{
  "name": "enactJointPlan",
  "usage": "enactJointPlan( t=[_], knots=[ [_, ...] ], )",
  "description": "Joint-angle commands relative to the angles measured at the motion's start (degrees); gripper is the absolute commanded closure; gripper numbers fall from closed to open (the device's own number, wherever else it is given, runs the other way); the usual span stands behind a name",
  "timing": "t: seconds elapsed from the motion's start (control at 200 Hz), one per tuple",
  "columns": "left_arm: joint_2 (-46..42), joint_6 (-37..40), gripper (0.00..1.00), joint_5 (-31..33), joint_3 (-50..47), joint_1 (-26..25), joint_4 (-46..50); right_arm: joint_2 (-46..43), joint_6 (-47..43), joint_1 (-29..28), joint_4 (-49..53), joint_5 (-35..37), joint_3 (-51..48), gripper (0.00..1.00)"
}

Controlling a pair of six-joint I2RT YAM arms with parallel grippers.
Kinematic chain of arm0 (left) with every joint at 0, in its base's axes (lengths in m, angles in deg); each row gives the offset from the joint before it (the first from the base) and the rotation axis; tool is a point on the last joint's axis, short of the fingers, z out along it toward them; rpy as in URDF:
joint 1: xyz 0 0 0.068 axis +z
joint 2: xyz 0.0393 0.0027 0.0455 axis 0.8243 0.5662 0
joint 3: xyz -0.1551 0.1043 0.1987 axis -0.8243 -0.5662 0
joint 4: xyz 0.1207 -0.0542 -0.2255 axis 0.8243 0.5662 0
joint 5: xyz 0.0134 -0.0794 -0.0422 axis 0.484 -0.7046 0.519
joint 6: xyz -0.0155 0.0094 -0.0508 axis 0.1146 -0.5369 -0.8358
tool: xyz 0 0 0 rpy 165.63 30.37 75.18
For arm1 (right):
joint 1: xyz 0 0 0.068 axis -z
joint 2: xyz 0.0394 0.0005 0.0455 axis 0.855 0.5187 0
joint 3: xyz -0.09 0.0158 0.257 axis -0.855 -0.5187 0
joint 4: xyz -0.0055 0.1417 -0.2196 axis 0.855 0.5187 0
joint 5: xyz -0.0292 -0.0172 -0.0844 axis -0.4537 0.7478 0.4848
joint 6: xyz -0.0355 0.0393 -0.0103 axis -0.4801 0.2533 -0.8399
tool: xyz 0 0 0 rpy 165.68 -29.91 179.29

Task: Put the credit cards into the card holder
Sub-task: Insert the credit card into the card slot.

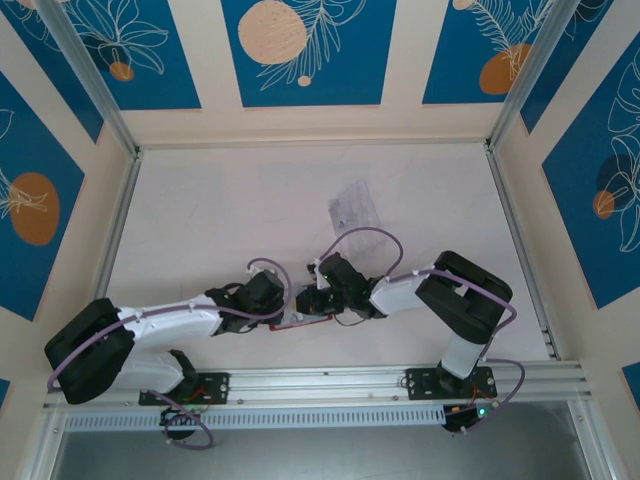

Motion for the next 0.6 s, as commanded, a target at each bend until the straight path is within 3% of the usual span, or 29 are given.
enactJointPlan(
  t=[0.0,0.52,0.595],
  knots=[
    [2.1,-1.1,0.74,-0.1,-3.5,-0.6,5.3,1.0,-4.1,-1.1,11.8,-4.1,0.5,0.82],
    [-1.1,-1.5,0.73,-0.7,-5.0,-0.6,4.4,-4.2,-10.5,2.1,27.7,-8.5,9.1,0.65],
    [-2.0,-1.6,0.72,-1.1,-4.9,-0.6,4.7,-5.8,-11.3,2.8,29.8,-8.4,9.4,0.55]
  ],
)
